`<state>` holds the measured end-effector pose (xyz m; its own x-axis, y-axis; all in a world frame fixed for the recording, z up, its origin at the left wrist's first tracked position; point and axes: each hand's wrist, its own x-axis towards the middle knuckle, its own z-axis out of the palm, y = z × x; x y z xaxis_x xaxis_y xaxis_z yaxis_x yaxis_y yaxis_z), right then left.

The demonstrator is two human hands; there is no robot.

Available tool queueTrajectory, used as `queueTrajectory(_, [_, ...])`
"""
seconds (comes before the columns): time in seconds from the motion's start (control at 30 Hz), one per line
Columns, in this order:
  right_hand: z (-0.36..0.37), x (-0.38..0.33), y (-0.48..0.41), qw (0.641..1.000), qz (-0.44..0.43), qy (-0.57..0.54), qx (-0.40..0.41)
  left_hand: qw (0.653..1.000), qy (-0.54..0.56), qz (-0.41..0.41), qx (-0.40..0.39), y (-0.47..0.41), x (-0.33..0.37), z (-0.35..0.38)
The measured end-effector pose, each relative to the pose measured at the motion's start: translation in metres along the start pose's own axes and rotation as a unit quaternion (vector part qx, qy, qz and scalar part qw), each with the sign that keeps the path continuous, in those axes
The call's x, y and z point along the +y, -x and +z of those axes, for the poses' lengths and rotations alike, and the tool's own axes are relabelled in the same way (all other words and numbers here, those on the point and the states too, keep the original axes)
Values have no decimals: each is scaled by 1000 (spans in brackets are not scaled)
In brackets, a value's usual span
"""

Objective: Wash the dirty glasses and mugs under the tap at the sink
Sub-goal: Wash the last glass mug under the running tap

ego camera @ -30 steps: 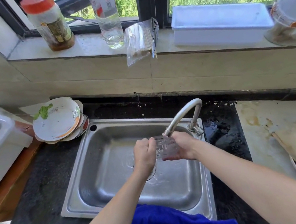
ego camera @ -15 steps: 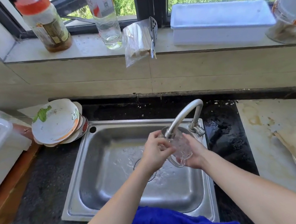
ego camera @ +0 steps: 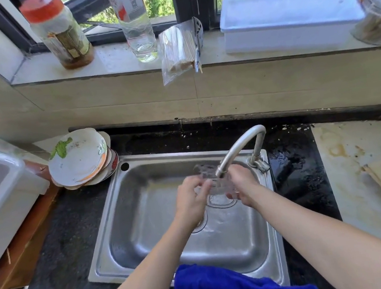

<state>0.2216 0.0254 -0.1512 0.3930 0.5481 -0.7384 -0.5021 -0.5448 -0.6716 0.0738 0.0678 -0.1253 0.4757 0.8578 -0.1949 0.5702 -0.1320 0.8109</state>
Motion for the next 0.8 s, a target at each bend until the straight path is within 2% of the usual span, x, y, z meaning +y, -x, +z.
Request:
queueTrajectory(0.07, [1,-2,8,995,-79,67,-3,979,152,-128,43,-6,1,10])
queueTrajectory(0.13, [0,-2,16,989,-117,85,-41,929,261,-244,95,-17,-1,18])
queueTrajectory(0.2, [-9,-1,21,985,-124,80,-84,885,308,-330,112,-28,-5,22])
queueTrajectory(0.27, [-27,-1,23,986,-122,77,-78,851,353,-378,93,-34,-6,26])
queueTrajectory(0.33, [-51,0,17,976,-160,146,16,808,418,-409,75,-37,-8,32])
queueTrajectory(0.4, [-75,2,6,909,-225,320,146,769,464,-437,47,-35,-8,38])
queueTrajectory(0.43, [-83,2,1,870,-240,390,183,761,469,-446,28,-34,-9,41])
queueTrajectory(0.5, [-92,2,-11,827,-235,477,184,757,461,-463,-4,-32,-6,45])
queueTrajectory(0.6, [-93,1,-26,799,-215,543,143,765,434,-476,-16,-29,1,46])
queueTrajectory(0.8, [-95,-2,-38,771,-280,551,153,771,411,-486,-21,-21,6,45])
